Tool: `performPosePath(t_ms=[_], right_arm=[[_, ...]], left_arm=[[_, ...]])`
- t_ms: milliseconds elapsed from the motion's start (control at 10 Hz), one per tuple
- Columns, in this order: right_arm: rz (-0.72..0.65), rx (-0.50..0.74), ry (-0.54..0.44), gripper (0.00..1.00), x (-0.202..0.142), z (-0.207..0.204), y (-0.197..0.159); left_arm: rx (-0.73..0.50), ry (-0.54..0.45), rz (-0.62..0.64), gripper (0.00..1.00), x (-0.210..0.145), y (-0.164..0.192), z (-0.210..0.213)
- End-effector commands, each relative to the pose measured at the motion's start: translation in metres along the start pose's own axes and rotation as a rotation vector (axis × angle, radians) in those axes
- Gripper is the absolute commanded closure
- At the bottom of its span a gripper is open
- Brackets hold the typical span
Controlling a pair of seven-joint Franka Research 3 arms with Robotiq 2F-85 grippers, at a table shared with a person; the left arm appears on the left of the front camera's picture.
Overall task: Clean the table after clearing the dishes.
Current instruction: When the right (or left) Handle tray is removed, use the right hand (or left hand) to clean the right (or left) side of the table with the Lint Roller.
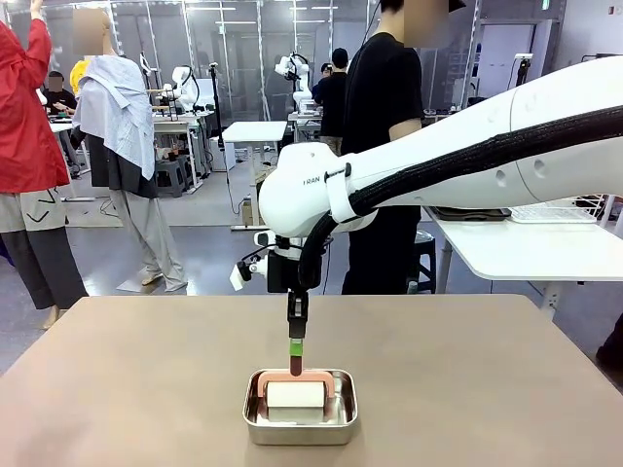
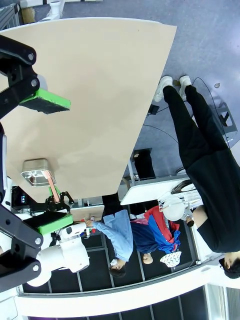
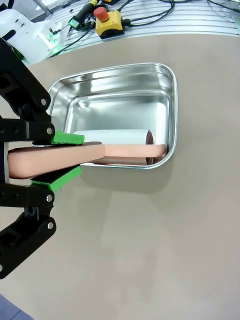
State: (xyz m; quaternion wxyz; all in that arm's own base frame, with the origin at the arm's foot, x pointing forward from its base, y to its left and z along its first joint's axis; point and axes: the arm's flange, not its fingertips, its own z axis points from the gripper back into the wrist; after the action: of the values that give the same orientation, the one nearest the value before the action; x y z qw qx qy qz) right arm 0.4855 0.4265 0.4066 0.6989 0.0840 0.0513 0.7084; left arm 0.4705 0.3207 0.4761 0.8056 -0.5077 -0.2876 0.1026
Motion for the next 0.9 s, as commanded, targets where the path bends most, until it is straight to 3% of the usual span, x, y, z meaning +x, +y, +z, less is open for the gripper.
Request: performPosePath(t_ms=[0,200,400,500,600,800], right_arm=[[-0.023,-0.016,-0.002,1.0,0.005,0.004,-0.001],[-0.053,-0.032,-0.021,1.0,0.003,0.03,0.011],[-0.253,-0.125,-0.014,1.0,-0.033,0.104,0.039],[-0.427,-0.185,-0.053,1.0,-0.066,0.129,0.041],[-0.581,-0.138,-0.216,1.0,-0.108,0.14,0.039],[-0.961,0.004,-0.441,1.0,-0.187,0.11,0.034]], left_arm=[[0.005,0.001,-0.008,0.0,-0.001,-0.001,0.002],[0.005,0.001,-0.008,0.0,-0.001,-0.001,0.002],[0.005,0.001,-0.008,0.0,-0.001,-0.001,0.002],[0.005,0.001,-0.008,0.0,-0.001,-0.001,0.002],[0.005,0.001,-0.008,0.0,-0.001,-0.001,0.002],[0.005,0.001,-0.008,0.0,-0.001,-0.001,0.002]])
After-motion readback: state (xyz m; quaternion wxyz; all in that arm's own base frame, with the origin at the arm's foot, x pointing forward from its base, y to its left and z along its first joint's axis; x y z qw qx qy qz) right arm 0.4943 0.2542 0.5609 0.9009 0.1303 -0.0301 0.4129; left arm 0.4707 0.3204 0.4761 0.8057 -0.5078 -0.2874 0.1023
